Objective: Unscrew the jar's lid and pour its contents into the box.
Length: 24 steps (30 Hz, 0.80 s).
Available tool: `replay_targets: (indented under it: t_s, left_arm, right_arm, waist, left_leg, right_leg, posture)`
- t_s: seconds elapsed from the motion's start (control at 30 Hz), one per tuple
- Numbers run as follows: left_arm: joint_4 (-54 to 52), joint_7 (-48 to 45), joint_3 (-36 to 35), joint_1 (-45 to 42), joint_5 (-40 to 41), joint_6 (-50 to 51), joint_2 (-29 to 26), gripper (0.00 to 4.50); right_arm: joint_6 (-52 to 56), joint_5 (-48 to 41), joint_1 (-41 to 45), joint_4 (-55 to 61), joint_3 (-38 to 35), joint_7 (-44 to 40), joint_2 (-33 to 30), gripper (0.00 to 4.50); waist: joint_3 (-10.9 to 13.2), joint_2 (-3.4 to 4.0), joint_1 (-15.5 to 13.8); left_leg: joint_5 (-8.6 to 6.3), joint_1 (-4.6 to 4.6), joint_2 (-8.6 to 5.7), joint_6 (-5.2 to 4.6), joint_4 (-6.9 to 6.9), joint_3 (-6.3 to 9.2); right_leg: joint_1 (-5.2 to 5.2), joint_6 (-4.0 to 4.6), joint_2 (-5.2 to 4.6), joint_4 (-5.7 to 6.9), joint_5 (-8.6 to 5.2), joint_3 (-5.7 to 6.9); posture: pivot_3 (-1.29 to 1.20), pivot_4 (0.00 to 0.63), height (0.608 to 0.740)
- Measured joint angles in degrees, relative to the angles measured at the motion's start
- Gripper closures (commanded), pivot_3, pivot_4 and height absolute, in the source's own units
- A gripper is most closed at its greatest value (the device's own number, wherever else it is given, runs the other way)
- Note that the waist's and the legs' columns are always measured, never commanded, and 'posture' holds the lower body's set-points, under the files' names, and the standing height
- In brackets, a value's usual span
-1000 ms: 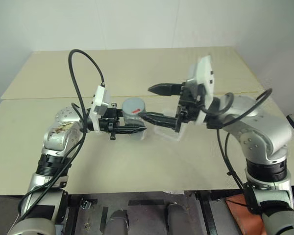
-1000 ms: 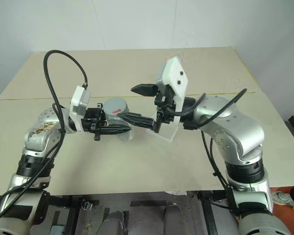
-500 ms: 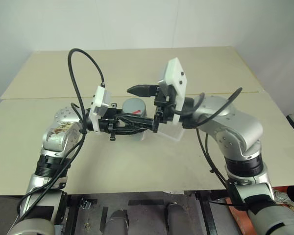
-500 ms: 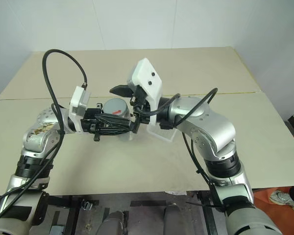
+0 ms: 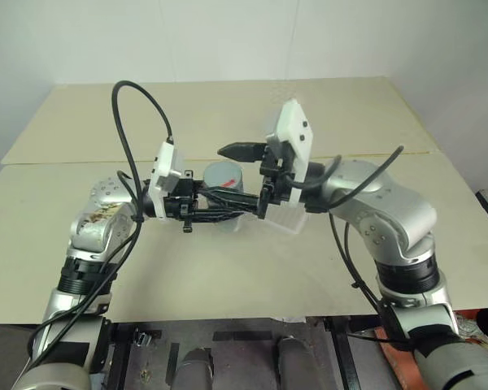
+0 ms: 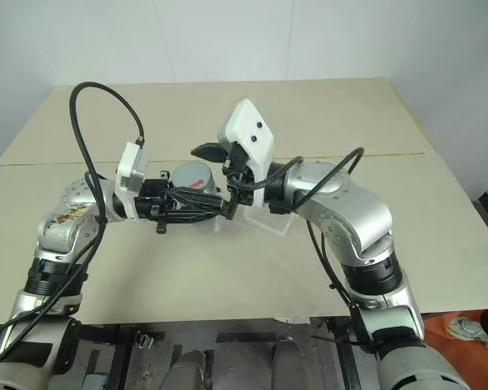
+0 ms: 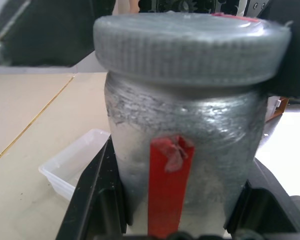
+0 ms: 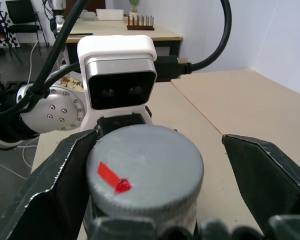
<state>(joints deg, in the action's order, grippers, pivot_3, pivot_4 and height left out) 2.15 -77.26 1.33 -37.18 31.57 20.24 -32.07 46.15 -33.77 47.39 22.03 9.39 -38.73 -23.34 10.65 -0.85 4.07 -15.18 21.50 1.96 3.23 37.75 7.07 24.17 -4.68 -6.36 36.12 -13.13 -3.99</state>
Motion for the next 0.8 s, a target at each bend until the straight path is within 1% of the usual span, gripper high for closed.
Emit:
replay_targets:
  t_s: [0.2, 0.6, 0.7, 0.8]
  left_arm:
    - [0.0, 0.2, 0.0, 0.0, 0.0, 0.0, -0.2, 2.56]
    - [1.1, 0.2, -1.1, 0.0, 0.0, 0.0, -0.9, 2.56]
    - [0.7, -1.7, 0.0, 0.0, 0.1, -0.1, -0.9, 2.56]
    - [0.7, -2.3, 0.2, 0.0, 0.1, -0.2, -0.7, 2.56]
  right_arm:
    - [0.0, -1.9, -1.9, 1.8, -1.6, -0.1, -3.4, 0.02]
    - [0.0, -3.0, -3.7, 1.8, -4.6, 0.0, -6.1, 0.02]
    - [0.0, -1.6, -3.7, -1.3, -8.2, 2.1, -7.0, 0.02]
    - [0.0, -1.1, -3.7, -2.3, -8.8, 2.6, -7.2, 0.02]
  waist:
    - [0.0, 0.0, 0.0]
    - [0.0, 0.0, 0.0]
    - [0.0, 0.0, -0.2]
    - [0.0, 0.0, -0.1]
  left_leg:
    - [0.0, 0.0, 0.0, 0.0, 0.0, 0.0]
    - [0.0, 0.0, 0.0, 0.0, 0.0, -0.01]
    - [0.0, 0.01, -0.01, 0.0, 0.0, -0.01]
    - [0.0, 0.02, 0.0, -0.01, -0.01, -0.02]
  right_leg:
    - [0.0, 0.0, 0.0, -0.01, 0.0, 0.0]
    - [-0.01, 0.0, 0.0, -0.02, 0.0, 0.0]
    - [-0.02, 0.0, -0.01, -0.03, 0.0, 0.0]
    - [0.0, 0.0, 0.0, -0.03, 0.0, 0.0]
  posture:
    - [0.0, 0.15, 0.74]
    - [0.0, 0.15, 0.74]
    - [0.0, 0.15, 0.74]
    - [0.0, 0.15, 0.74]
